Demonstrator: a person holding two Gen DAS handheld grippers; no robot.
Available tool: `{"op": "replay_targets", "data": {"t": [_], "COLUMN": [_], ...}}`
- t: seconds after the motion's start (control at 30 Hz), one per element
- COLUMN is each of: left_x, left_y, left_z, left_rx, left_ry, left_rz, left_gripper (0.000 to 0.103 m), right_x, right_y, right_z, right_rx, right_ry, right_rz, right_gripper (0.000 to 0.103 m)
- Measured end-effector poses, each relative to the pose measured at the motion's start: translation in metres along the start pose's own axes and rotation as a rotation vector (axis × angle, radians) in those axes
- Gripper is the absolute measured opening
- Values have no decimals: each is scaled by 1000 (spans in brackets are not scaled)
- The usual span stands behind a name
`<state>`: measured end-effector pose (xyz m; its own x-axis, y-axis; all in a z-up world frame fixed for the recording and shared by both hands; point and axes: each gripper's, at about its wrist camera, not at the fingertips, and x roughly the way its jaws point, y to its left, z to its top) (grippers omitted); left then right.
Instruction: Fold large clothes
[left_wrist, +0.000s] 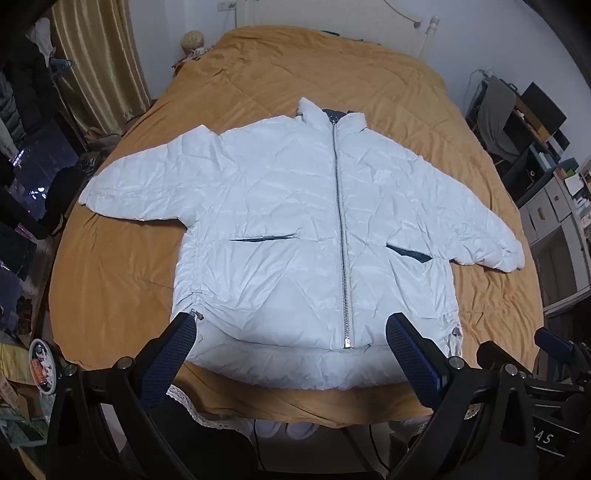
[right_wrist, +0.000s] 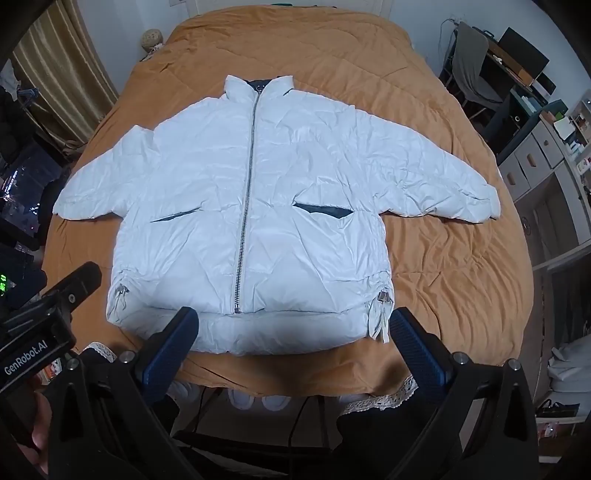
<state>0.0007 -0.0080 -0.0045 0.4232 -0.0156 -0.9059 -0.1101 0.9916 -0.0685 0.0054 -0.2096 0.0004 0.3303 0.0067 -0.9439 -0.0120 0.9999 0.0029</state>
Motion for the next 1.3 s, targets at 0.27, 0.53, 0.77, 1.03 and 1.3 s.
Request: {"op": "replay_targets", "data": {"t": [0.27, 0.53, 0.77, 1.03, 1.3], "left_x": [2, 3, 4, 4, 5], "left_y": [2, 0, -1, -3, -4], "left_z": [-1, -3, -4, -5, -4], "left_rx": [-1, 5, 9, 15, 21], "left_ry": [6, 10, 10, 6, 11], "left_rz": [1, 8, 14, 30, 38], "left_gripper": [103, 103, 103, 103, 103], "right_x": [3, 5, 6, 8, 10], "right_y": [5, 3, 1, 0, -1], "right_z": [-5, -7, -6, -9, -10], "right_rx": [-1, 10, 16, 15, 17], "right_ry": [7, 24, 35, 39, 47], "right_rz": [-3, 3, 7, 6, 5], "right_gripper": [103, 103, 103, 103, 103]}}
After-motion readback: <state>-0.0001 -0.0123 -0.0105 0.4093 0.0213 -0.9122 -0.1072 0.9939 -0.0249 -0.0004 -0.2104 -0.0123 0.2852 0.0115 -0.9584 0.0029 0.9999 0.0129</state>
